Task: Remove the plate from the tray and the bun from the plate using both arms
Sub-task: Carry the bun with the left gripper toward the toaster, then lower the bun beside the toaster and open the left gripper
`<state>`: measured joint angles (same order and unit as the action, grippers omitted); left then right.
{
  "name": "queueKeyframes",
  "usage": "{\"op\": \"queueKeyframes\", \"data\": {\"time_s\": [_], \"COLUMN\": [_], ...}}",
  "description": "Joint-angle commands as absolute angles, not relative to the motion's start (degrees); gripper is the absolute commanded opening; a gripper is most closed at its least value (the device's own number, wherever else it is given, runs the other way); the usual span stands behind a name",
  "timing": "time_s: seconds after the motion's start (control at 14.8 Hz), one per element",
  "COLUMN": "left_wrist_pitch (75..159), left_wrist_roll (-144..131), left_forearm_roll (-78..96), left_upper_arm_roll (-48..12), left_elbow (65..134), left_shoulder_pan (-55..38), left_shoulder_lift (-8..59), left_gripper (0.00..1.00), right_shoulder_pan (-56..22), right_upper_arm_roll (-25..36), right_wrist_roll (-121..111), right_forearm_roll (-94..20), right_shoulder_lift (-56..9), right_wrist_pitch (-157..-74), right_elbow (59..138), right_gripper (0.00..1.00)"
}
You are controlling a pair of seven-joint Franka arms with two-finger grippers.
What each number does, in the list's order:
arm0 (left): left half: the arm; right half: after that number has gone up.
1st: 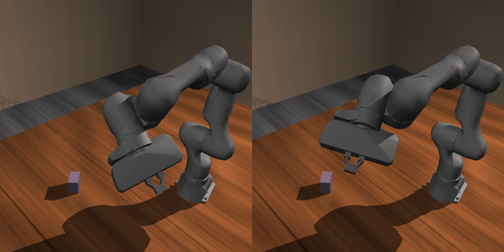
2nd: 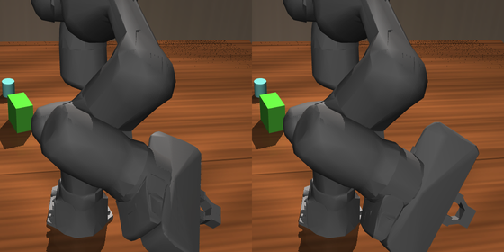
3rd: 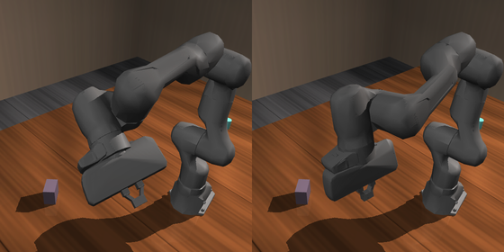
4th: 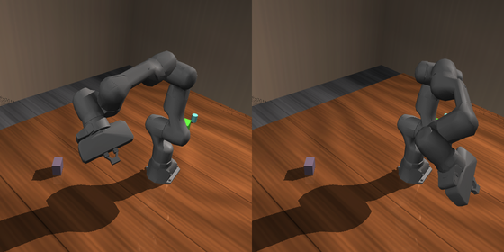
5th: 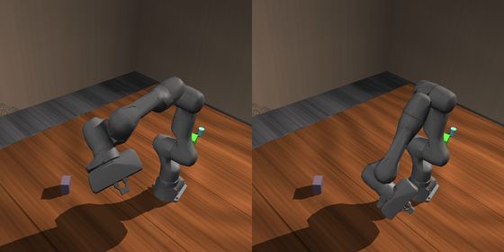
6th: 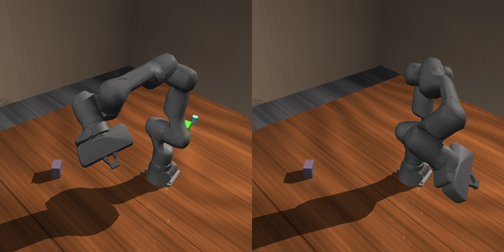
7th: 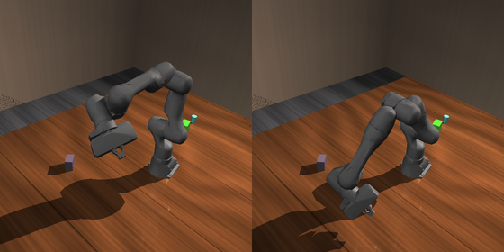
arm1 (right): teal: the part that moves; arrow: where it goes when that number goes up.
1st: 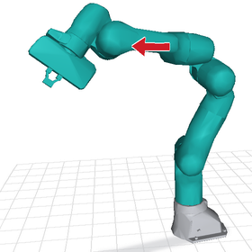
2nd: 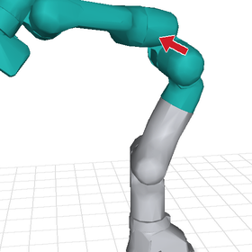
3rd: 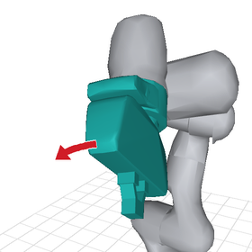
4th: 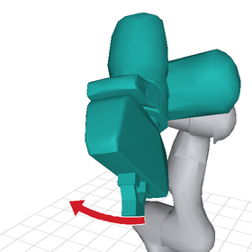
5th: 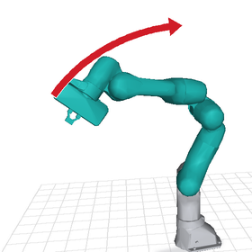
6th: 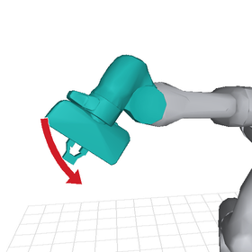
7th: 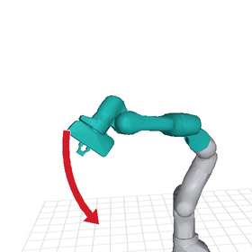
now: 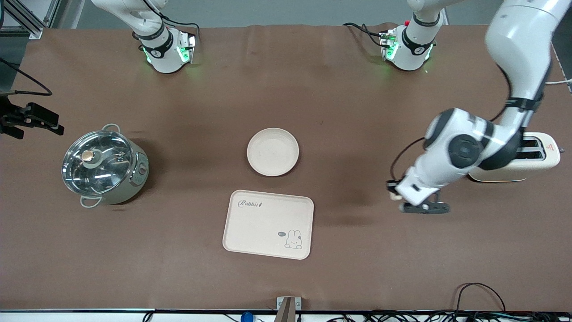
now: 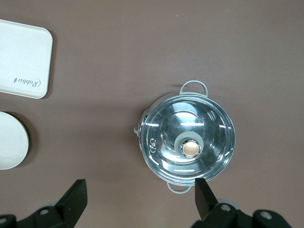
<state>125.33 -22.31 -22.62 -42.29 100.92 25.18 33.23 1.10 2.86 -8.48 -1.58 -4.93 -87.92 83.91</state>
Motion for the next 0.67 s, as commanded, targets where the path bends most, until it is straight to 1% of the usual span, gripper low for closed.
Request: {"op": "queueKeyframes", "data": {"time_s": [0.0, 0.07, 0.13, 0.2, 0.27, 0.34, 0.61], "left_wrist_pitch": [131.2, 131.5, 131.6, 131.7, 131.9, 132.9, 133.1], "left_wrist_roll": [-21.2, -21.2, -21.2, -21.2, -21.4, -21.4, -21.4], "left_forearm_roll": [-22.9, -23.3, -24.4, -26.4, -27.6, -27.9, -28.0], "left_upper_arm_roll": [-43.5, -43.3, -43.2, -43.1, -43.1, -43.1, -43.1], "left_elbow": [106.5, 106.7, 106.7, 106.6, 106.6, 106.7, 106.4], "left_shoulder_pan": [28.1, 28.1, 28.1, 28.3, 28.5, 28.7, 28.8], "left_shoulder_lift": [34.8, 35.6, 36.1, 36.7, 37.1, 37.8, 37.9], "left_gripper": [0.04, 0.14, 0.38, 0.55, 0.87, 1.0, 1.0], "right_shoulder_pan": [1.0, 0.9, 0.9, 0.9, 0.8, 1.1, 1.1], "right_upper_arm_roll": [2.2, 2.2, 2.2, 2.3, 2.4, 2.4, 2.4], "right_wrist_roll": [-7.4, -7.4, -7.4, -7.4, -7.4, -7.4, -7.4], "right_forearm_roll": [-0.4, -0.4, -0.4, -0.2, -0.2, -0.3, -0.2], "right_shoulder_lift": [-3.5, -3.3, -3.3, -3.1, -3.1, -3.1, -3.3], "right_wrist_pitch": [-87.9, -87.6, -87.5, -87.6, -87.5, -87.5, -87.2], "right_elbow": [84.7, 84.7, 84.9, 84.9, 85.1, 85.3, 85.5], "right_gripper": [1.0, 1.0, 1.0, 1.0, 1.0, 1.0, 1.0]}}
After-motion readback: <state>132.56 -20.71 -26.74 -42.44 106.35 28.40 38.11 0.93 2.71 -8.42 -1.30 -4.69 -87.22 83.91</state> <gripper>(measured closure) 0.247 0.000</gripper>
